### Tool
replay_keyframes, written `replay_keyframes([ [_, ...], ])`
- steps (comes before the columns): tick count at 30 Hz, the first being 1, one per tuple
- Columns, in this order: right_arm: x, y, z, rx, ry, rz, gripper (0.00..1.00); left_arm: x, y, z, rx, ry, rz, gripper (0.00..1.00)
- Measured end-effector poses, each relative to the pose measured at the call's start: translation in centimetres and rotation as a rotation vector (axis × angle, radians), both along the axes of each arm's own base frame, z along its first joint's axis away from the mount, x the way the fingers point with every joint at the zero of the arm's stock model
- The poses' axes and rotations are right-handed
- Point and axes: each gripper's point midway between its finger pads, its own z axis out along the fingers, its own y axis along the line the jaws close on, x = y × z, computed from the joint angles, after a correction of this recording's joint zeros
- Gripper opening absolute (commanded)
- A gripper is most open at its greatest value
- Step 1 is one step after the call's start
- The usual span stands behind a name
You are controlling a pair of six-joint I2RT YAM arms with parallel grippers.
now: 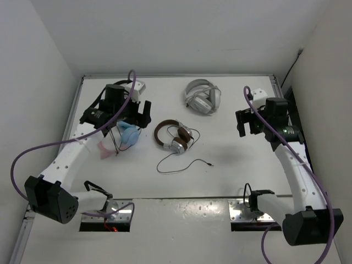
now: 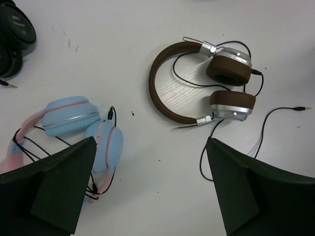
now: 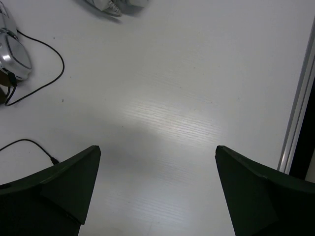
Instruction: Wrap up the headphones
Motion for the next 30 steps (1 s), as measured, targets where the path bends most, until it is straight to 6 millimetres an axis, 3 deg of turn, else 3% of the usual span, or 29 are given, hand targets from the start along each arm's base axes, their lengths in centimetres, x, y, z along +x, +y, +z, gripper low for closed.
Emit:
replay_keyframes([
  [10,-0.8,-0.3,0.6,-0.015,-0.033,-0.014,1.0,0.0,-0.2,0.1,-0.004,-0.001,-0.01,1.0],
  [13,-0.8,-0.3,0.4,-0.014,-0.026,-0.018,1.0,0.4,-0.1,0.1,0.015,-0.006,-0.009,0.9],
  [16,-0.8,-0.3,0.1,-0.009,-0.016,-0.022,1.0,1.1,-0.6,-0.5,0.05,0.004,-0.009,0.88],
  [20,-1.1,-0.1,-1.6,0.008,0.038,-0.031,1.0,1.6,-1.7,-3.7,0.1,0.088,-0.021,0.63],
  [26,-2.3,1.0,-4.2,0.05,0.139,-0.009,1.0,2.2,-2.8,-10.3,0.182,0.274,-0.043,0.57],
  [30,-2.5,1.4,-4.7,0.062,0.164,0.005,1.0,2.8,-3.3,-12.8,0.21,0.341,-0.05,0.55],
])
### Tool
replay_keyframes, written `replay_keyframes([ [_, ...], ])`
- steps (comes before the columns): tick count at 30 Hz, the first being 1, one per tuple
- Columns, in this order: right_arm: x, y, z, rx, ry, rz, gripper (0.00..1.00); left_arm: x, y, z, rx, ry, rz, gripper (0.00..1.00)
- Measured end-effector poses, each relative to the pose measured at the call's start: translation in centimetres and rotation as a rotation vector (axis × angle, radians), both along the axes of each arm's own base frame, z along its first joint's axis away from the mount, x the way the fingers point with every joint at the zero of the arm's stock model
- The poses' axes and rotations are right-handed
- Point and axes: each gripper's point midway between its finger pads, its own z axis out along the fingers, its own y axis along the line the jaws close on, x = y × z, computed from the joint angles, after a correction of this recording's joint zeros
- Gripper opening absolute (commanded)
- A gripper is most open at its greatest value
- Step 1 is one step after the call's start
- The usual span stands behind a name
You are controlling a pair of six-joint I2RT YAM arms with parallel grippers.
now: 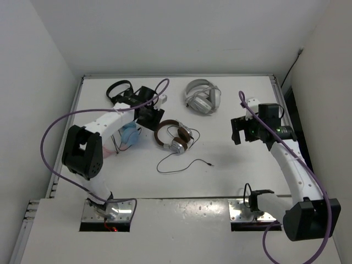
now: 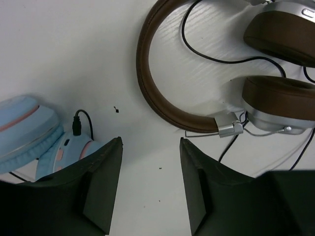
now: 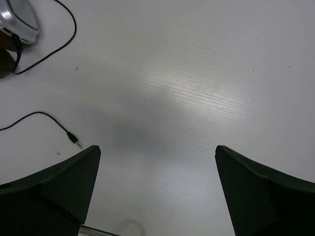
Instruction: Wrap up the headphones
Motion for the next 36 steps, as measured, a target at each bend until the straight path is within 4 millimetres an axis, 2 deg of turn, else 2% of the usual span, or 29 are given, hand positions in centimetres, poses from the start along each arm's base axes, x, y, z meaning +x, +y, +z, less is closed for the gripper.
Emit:
replay_keyframes([
  [10,-0.4,0.4,-0.5,0.018,0.03,0.016,0.99,2.4,-2.8,-3.4,0.012,0.045,-0.032,0.56],
  [16,-0.5,0.4,-0.7,0.018,0.038,0.015,0.99,3.1,-3.4,-6.0,0.029,0.087,-0.029,0.71],
  [23,-0.5,0.3,-1.0,0.013,0.048,0.012,0.99,4.1,-3.6,-6.7,0.036,0.081,-0.019,0.83],
  [28,-0.5,-0.2,-2.0,-0.026,0.07,-0.026,0.99,4.3,-3.4,-7.2,0.033,0.087,-0.013,0.76],
  [29,-0.4,-0.3,-2.3,-0.042,0.077,-0.036,0.99,4.4,-3.3,-7.2,0.033,0.087,-0.013,0.69],
  [33,-0.3,-0.2,-2.8,-0.061,0.091,-0.046,1.0,4.6,-3.3,-7.2,0.023,0.082,-0.019,0.53],
  [36,-0.3,-0.3,-2.7,-0.062,0.085,-0.046,1.0,4.7,-3.2,-7.5,0.025,0.083,-0.024,0.47],
])
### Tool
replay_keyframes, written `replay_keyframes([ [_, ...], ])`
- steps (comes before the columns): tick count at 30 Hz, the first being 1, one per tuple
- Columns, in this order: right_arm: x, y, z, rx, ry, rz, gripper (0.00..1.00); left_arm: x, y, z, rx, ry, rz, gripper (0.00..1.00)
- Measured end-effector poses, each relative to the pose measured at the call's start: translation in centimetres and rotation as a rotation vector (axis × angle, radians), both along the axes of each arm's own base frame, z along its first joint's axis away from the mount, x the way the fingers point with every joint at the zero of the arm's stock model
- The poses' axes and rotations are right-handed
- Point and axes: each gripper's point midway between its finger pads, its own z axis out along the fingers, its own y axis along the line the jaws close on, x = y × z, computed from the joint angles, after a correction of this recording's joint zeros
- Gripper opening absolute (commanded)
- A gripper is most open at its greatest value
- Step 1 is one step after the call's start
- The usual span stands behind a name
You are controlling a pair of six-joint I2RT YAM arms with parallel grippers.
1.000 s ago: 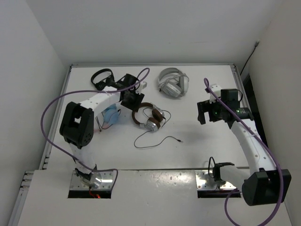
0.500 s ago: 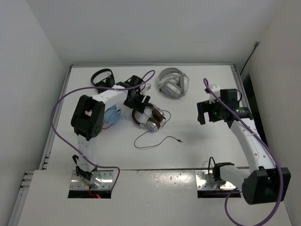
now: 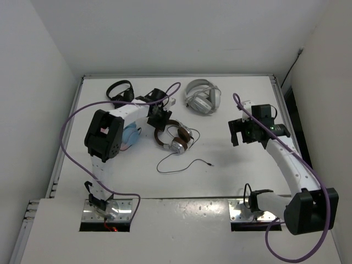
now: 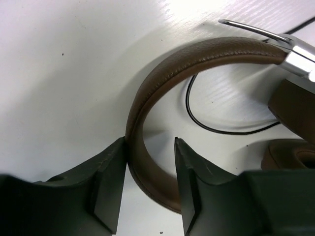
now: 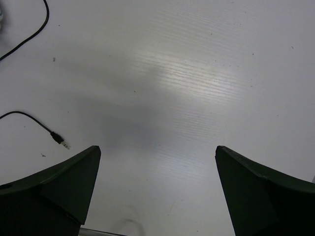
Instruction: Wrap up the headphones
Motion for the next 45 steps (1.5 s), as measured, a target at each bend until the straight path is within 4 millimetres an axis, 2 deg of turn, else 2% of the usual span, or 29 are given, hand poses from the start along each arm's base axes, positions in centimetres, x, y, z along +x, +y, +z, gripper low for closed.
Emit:
replay_keyframes([
  [5,0.0,0.0,0.1,-0.006,-0.008,0.014,1.0,-0.1,0.2,-1.6,0.018,0.026,-0.002,0.47],
  [7,0.0,0.0,0.1,-0.002,-0.005,0.018,0.98,0.3,0.1,-1.5,0.017,0.013,-0.003,0.45],
  [9,0.0,-0.2,0.0,0.004,-0.001,0.019,0.97,0.5,0.1,-1.6,0.019,0.011,-0.003,0.39],
  [11,0.0,-0.5,0.0,0.011,0.002,0.011,0.91,0.7,0.2,-1.6,0.024,0.005,-0.004,0.33],
  [15,0.0,-0.6,0.0,0.017,0.002,0.009,0.9,0.9,0.4,-1.6,0.033,-0.003,-0.004,0.22],
  [16,0.0,-0.6,0.0,0.018,0.002,0.012,0.88,0.9,0.4,-1.7,0.033,-0.002,-0.002,0.18],
  [18,0.0,-0.5,0.0,0.018,0.002,0.018,0.84,1.0,0.4,-1.7,0.03,-0.005,0.0,0.0],
  [21,-0.1,-0.5,0.0,0.019,0.004,0.024,0.74,0.9,0.5,-1.7,0.015,-0.008,0.003,0.0],
  [25,-0.4,0.0,0.2,0.027,0.004,0.04,0.71,0.2,1.1,-0.9,-0.009,0.008,0.03,0.0],
  [27,-0.5,0.5,1.0,0.032,-0.027,0.059,0.67,0.1,1.5,0.5,-0.022,0.005,0.06,0.0],
  [29,-0.5,1.5,2.4,0.061,-0.083,0.087,0.66,0.2,2.1,2.8,-0.035,-0.006,0.097,0.0],
  [31,-0.4,2.6,4.2,0.108,-0.158,0.114,0.66,1.1,2.3,6.4,-0.069,-0.047,0.132,0.0],
  [35,0.1,6.2,7.5,0.263,-0.294,0.184,0.65,3.6,2.4,15.2,-0.202,-0.191,0.199,0.0],
  [37,-0.1,8.9,7.9,0.345,-0.316,0.234,0.61,3.8,3.2,19.0,-0.275,-0.249,0.239,0.0],
  [39,-0.4,11.7,7.5,0.388,-0.31,0.271,0.58,3.5,4.6,21.8,-0.329,-0.287,0.278,0.0],
  [42,-1.1,16.0,6.2,0.449,-0.302,0.327,0.55,3.1,6.5,23.7,-0.387,-0.293,0.328,0.0],
  [45,-0.4,17.9,4.5,0.446,-0.305,0.286,0.56,3.1,7.5,23.2,-0.455,-0.247,0.367,0.0],
])
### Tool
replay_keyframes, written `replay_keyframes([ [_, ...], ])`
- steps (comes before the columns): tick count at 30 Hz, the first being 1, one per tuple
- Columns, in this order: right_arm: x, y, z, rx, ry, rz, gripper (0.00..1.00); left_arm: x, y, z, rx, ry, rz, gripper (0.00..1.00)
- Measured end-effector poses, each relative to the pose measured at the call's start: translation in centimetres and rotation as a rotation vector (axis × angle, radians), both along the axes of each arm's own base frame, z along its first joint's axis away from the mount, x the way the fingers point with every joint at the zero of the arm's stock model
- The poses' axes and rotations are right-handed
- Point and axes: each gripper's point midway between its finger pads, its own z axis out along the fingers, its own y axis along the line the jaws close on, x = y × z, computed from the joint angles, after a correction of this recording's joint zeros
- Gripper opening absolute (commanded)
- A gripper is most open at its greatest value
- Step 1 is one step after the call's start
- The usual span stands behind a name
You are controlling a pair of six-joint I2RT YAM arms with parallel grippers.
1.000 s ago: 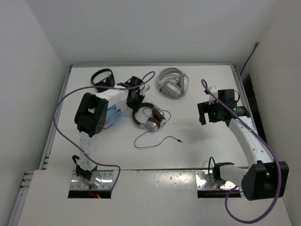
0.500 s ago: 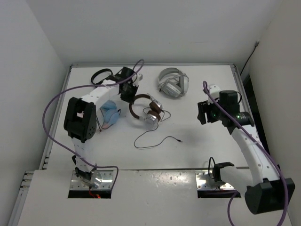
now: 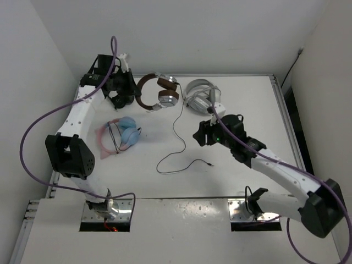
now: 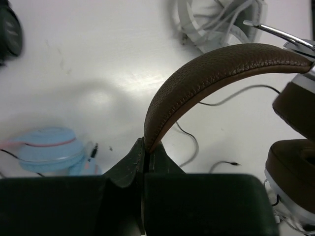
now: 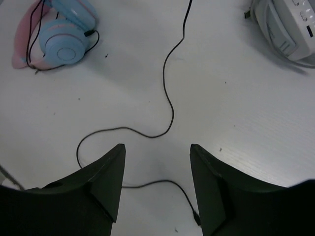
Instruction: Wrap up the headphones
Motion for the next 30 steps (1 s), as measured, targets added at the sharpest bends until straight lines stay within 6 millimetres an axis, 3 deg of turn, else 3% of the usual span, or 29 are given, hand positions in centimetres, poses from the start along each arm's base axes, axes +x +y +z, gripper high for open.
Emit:
replay_keyframes([
  [4,2.3,2.2,-1.1,0.034,-0.05,-0.07,0.56,-1.1,1.0,-3.0,-0.172,0.134,-0.003,0.0],
  [9,3.3,3.9,-4.7,0.039,-0.043,-0.131,0.49,-1.4,2.5,-5.4,-0.306,0.247,0.025,0.0],
  [16,3.6,4.8,-8.3,0.015,0.01,-0.189,0.47,-1.1,2.4,-4.9,-0.348,0.235,0.012,0.0],
  [22,3.0,5.4,-11.9,-0.042,0.082,-0.181,0.56,-0.9,2.0,-4.1,-0.357,0.219,-0.013,0.0],
  [30,3.9,6.9,-14.2,-0.066,0.127,-0.163,0.59,-0.2,1.7,-1.4,-0.353,0.146,-0.052,0.0],
])
